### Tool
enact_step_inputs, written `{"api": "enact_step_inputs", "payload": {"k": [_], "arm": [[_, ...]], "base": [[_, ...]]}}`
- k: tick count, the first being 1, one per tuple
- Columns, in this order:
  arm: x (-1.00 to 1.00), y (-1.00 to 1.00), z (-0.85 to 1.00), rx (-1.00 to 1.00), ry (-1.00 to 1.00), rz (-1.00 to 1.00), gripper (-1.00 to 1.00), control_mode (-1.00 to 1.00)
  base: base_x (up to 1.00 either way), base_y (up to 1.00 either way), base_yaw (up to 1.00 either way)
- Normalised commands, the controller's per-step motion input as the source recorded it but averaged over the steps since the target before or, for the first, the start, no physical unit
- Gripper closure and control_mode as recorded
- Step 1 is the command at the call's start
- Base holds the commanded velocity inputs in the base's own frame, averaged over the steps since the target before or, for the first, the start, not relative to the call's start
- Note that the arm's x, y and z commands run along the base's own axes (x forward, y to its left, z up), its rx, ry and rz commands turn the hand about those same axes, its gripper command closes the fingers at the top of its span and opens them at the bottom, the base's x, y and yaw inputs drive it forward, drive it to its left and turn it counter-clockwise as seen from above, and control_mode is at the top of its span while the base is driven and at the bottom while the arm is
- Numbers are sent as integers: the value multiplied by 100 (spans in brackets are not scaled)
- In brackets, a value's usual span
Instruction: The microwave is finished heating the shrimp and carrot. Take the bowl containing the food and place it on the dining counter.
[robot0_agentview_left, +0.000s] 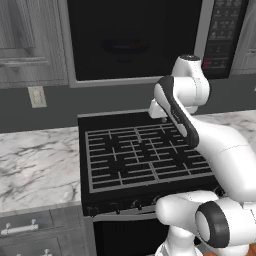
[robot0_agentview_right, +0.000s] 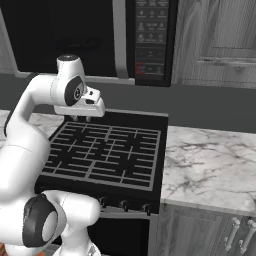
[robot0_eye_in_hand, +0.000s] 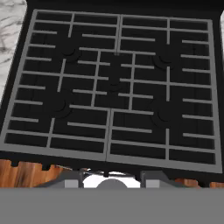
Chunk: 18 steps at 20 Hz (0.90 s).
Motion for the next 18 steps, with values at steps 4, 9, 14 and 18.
{"api": "enact_step_inputs", "payload": {"k": [4,9,14,18], "arm": [[-11,-5,0,1,-6,0,-100,-100],[0,0,0,0,0,0,-100,-100],[-29,-4,4,0,-15,0,-100,-100],[-57,-33,28,0,-41,3,-100,-100]], "base": [[0,0,0],[0,0,0],[0,0,0],[0,0,0]]}}
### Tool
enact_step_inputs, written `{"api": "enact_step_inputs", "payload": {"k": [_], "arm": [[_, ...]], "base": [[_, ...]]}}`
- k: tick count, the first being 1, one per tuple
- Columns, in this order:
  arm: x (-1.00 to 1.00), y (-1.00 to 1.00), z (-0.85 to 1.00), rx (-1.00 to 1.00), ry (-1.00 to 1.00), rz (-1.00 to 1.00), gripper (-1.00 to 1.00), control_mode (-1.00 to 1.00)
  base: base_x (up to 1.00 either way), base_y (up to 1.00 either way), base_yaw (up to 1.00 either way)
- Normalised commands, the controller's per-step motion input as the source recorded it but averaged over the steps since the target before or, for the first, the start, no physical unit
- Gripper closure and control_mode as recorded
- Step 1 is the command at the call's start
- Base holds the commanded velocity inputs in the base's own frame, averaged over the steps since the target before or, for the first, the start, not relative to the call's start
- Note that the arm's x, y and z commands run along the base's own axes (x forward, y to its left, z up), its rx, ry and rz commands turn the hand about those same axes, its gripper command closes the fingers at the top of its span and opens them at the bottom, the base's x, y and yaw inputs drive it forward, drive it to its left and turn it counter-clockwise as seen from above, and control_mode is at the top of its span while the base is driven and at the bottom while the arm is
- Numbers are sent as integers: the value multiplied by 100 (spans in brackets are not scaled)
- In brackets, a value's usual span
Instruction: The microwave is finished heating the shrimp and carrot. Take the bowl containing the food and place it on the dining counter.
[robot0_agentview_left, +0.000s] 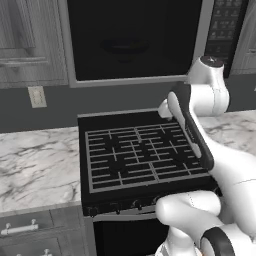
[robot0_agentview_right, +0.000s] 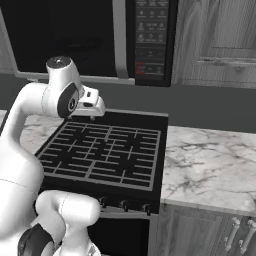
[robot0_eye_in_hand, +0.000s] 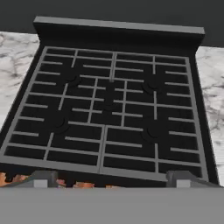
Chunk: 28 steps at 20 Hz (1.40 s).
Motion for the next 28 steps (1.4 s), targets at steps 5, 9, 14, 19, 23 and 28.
{"api": "enact_step_inputs", "payload": {"k": [5,9,14,19,23,28], "arm": [[-52,-40,25,0,-32,1,-100,-100],[-41,-53,24,4,-33,4,-100,-100],[-42,-61,37,14,-38,1,-100,-100],[-23,-32,69,12,-32,0,-100,-100],[0,-1,100,4,-29,0,-100,-100],[0,0,100,0,-30,1,-100,-100]], "base": [[0,0,0],[0,0,0],[0,0,0],[0,0,0],[0,0,0],[0,0,0]]}}
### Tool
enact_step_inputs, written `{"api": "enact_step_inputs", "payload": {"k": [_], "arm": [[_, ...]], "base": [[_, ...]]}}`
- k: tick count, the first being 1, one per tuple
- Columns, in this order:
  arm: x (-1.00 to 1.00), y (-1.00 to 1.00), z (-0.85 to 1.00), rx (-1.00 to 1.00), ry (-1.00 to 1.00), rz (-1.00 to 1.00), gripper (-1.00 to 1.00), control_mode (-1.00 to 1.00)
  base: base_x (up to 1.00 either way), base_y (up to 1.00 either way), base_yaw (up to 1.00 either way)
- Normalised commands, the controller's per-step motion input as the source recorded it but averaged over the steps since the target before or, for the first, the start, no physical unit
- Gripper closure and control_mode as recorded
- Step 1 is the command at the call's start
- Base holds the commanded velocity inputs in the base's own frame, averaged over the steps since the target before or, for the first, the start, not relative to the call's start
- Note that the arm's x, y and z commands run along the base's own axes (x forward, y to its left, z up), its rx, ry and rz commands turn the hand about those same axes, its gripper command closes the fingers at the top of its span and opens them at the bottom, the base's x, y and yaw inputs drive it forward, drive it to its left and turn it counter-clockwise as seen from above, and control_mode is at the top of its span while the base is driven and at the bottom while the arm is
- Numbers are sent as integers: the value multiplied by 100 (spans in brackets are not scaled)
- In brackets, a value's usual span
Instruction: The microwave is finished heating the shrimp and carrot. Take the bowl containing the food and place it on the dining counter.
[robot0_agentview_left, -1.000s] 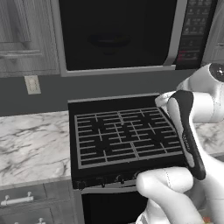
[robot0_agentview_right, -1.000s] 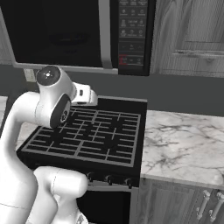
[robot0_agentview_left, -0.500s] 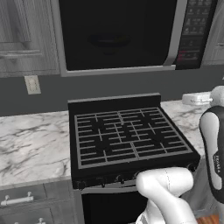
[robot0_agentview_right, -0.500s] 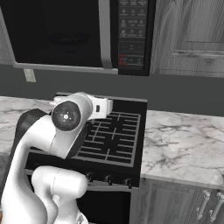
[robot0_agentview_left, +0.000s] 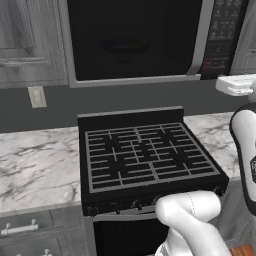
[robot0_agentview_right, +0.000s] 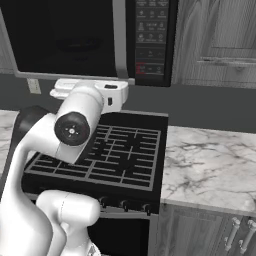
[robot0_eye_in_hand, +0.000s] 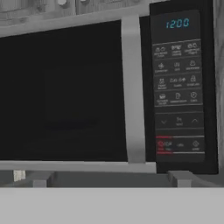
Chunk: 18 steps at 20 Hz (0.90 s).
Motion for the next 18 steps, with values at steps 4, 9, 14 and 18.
{"api": "enact_step_inputs", "payload": {"k": [4,9,14,18], "arm": [[0,-16,88,0,-19,5,-100,-100],[0,-23,8,-4,-2,2,-100,-100],[55,0,0,0,-1,0,-100,-100],[78,0,0,0,-4,0,-100,-100]], "base": [[0,0,0],[0,0,0],[0,0,0],[0,0,0]]}}
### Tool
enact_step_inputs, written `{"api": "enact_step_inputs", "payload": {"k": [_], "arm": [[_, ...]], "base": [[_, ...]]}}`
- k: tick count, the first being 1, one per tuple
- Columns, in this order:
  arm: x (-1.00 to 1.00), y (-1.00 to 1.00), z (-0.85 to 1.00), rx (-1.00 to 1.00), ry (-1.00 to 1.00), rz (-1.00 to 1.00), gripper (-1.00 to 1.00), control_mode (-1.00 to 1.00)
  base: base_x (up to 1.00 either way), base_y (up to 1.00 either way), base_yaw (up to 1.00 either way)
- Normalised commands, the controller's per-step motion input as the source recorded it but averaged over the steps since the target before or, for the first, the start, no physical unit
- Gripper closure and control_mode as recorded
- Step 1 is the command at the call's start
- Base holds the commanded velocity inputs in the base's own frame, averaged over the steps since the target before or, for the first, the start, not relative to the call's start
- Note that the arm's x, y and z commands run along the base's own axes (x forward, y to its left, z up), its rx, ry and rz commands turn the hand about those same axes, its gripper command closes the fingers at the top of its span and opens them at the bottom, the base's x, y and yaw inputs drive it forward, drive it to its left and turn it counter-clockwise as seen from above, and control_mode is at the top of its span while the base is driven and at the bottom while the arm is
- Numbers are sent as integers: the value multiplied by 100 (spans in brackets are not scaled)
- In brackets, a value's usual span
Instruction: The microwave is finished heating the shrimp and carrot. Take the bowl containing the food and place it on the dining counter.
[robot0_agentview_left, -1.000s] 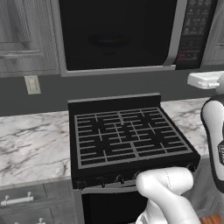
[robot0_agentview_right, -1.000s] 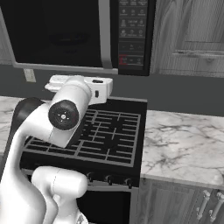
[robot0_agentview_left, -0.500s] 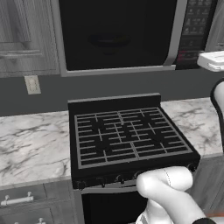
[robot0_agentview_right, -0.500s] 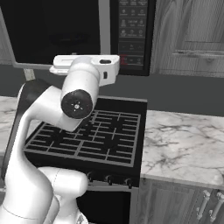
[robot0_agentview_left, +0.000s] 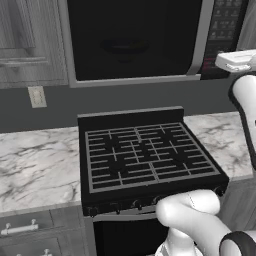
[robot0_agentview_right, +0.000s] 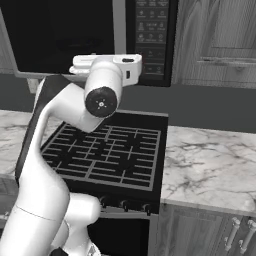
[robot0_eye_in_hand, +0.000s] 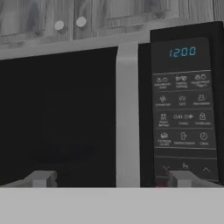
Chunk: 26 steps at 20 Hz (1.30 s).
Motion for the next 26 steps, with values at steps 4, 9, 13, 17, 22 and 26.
{"api": "enact_step_inputs", "payload": {"k": [4,9,13,17,22,26], "arm": [[94,0,-2,0,0,0,-100,-100],[86,0,0,0,0,0,-100,-100],[79,1,0,0,0,0,-100,-100],[77,0,0,0,1,0,-100,-100],[77,0,0,0,3,0,-100,-100],[76,0,0,0,6,0,-100,-100]], "base": [[0,0,0],[0,0,0],[0,0,0],[0,0,0],[0,0,0],[0,0,0]]}}
